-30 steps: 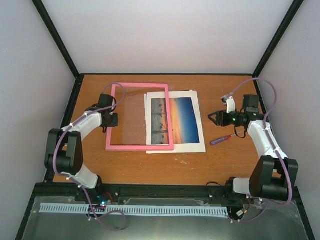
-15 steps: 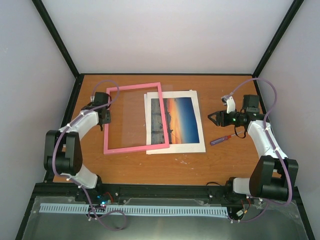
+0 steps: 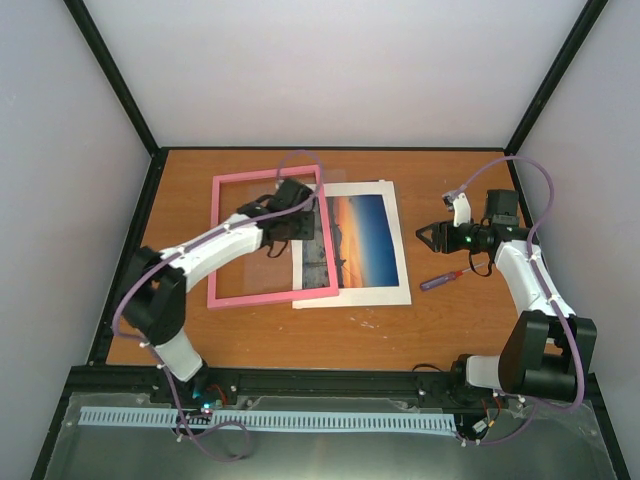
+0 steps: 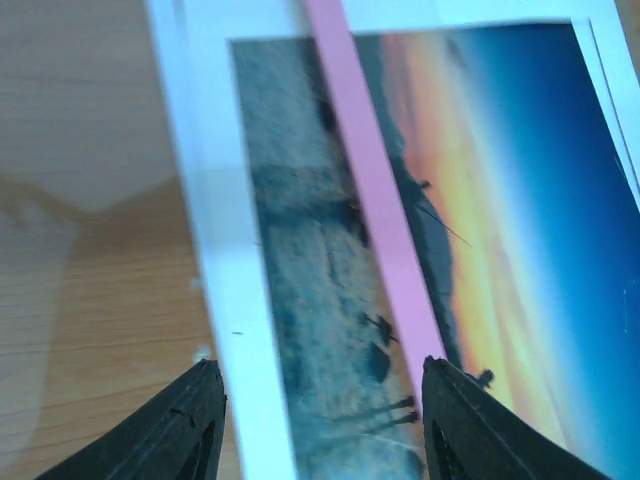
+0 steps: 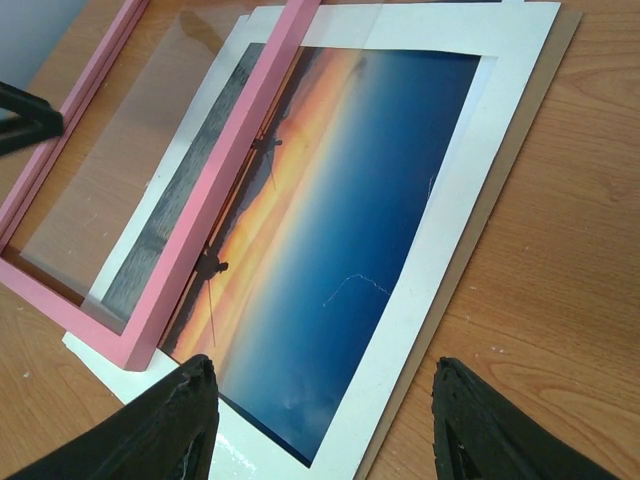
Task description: Take the photo out of the frame
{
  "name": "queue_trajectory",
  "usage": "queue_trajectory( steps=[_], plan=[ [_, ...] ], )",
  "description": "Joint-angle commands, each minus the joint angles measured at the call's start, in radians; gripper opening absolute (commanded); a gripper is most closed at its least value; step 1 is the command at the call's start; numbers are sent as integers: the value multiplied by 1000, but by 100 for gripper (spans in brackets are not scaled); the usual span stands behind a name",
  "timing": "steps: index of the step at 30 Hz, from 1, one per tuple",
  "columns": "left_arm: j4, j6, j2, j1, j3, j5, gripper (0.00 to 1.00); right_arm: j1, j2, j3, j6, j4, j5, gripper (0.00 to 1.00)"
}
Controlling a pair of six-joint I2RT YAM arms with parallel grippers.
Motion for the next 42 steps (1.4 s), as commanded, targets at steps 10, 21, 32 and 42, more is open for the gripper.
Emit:
queue_trajectory(
  steps=[10,21,32,42],
  plan=[
    [31,-115,343,-109,179,100,50,-8,22,18,-14,7,12,58],
    [64,-119,387,-124,191,149,50,-8,36,20,-18,5,12,58],
    [-70,-132,450,-135,249,35,23,-8,40,22,-23,1,10,58],
    [-28,-119,233,-41,-21,4,1,-7,42,25,-30,-5,-2,58]
  ],
)
